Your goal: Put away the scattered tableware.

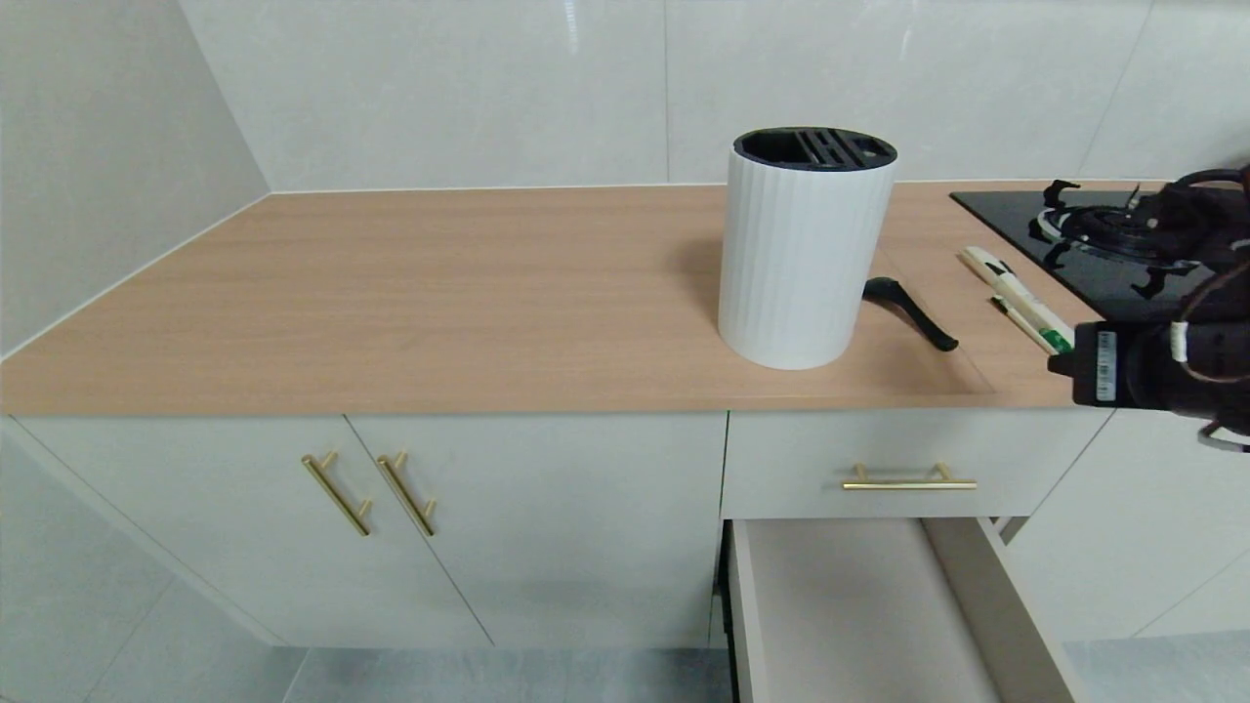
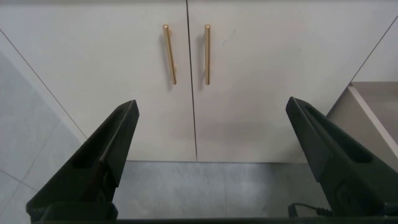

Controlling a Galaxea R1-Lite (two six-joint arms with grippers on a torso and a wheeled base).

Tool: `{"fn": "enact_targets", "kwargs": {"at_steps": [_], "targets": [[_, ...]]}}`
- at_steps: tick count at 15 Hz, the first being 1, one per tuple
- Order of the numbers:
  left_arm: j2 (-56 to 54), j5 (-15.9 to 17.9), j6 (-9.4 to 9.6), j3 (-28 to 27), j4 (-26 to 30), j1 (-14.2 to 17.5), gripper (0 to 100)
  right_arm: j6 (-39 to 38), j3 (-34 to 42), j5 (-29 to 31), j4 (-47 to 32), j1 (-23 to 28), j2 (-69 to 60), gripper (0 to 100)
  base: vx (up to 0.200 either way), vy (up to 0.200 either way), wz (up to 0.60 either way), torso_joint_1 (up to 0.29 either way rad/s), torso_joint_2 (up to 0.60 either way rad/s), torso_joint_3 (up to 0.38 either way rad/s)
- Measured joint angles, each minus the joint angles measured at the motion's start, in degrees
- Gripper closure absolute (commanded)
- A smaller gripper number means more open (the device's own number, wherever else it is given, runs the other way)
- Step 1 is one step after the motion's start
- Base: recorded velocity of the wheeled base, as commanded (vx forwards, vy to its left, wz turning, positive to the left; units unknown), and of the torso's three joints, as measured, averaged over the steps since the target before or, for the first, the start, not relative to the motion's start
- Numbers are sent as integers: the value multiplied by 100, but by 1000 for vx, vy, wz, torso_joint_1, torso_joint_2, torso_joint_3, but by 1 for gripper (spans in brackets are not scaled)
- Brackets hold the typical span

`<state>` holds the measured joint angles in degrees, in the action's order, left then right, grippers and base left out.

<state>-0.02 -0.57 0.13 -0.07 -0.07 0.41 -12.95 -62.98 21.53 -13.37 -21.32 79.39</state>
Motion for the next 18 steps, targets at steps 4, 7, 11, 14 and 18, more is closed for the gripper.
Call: {"fn": "enact_targets", "kwargs": {"at_steps": [4,7,11,14,18], "targets": [[0,-2,2,0,0,0,0,17,397,-379,-1325,-111,-1136,100,0,0,0,0,0,0],[0,0,-2,0,0,0,0,22,430,-1313,-2387,-538,-1798,100,0,0,0,0,0,0],[0,-2,0,0,0,0,0,118,642,-2221,-2442,-670,-2032,100,0,0,0,0,0,0],[0,0,2,0,0,0,0,439,885,-2232,-2409,-692,-2024,100,0,0,0,0,0,0],[0,0,2,-2,-2,0,0,931,1179,-2250,-2387,-696,-2013,100,0,0,0,-91,204,109]]}}
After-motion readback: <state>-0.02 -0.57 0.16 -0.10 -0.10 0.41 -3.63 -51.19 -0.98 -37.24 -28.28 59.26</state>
